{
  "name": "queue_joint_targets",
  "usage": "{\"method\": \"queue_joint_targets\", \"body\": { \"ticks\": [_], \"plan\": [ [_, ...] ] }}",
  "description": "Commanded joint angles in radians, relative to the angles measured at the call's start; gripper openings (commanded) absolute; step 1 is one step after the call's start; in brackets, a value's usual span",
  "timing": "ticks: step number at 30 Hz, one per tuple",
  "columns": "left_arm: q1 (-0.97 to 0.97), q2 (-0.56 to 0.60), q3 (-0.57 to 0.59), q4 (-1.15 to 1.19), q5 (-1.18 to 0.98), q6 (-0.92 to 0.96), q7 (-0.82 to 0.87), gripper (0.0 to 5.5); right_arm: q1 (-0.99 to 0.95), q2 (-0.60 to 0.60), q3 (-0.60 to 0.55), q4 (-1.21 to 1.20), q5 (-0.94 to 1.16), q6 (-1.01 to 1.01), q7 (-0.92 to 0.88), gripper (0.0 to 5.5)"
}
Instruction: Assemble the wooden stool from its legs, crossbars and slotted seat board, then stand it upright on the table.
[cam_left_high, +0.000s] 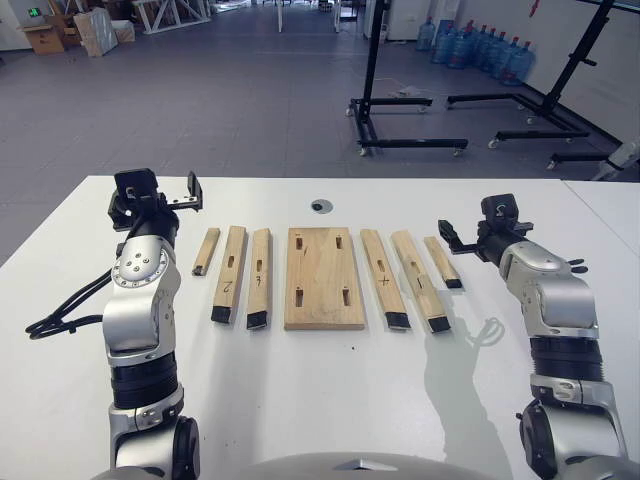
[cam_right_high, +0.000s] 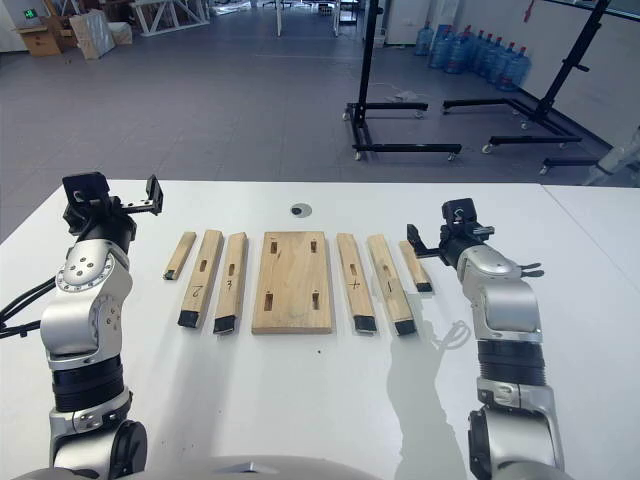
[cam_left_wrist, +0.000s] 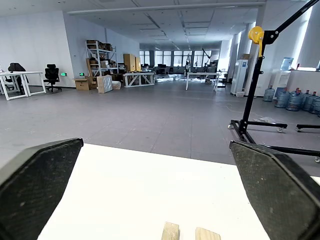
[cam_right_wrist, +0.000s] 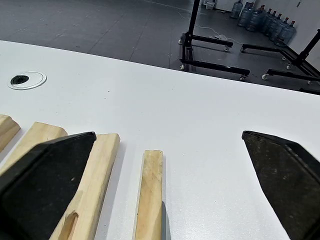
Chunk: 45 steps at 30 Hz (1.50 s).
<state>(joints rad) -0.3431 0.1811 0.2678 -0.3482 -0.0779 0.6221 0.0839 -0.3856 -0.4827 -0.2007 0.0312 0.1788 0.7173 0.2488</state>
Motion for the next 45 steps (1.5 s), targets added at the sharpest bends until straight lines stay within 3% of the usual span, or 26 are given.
{"method": "queue_joint_targets", "body": {
  "ticks": [1,45],
  "plan": [
    [-0.006,-0.009,0.003,0.009,-0.016,0.018,-0.002,5.38,0.004,0.006,-0.016,0.004,0.011,-0.004,0.006,5.40],
    [0.008,0.010,0.006,0.016,-0.013,0.002,0.009,5.38,0.050,-0.031,-0.004,0.122,0.003,-0.045,0.093,5.40]
  ]
}}
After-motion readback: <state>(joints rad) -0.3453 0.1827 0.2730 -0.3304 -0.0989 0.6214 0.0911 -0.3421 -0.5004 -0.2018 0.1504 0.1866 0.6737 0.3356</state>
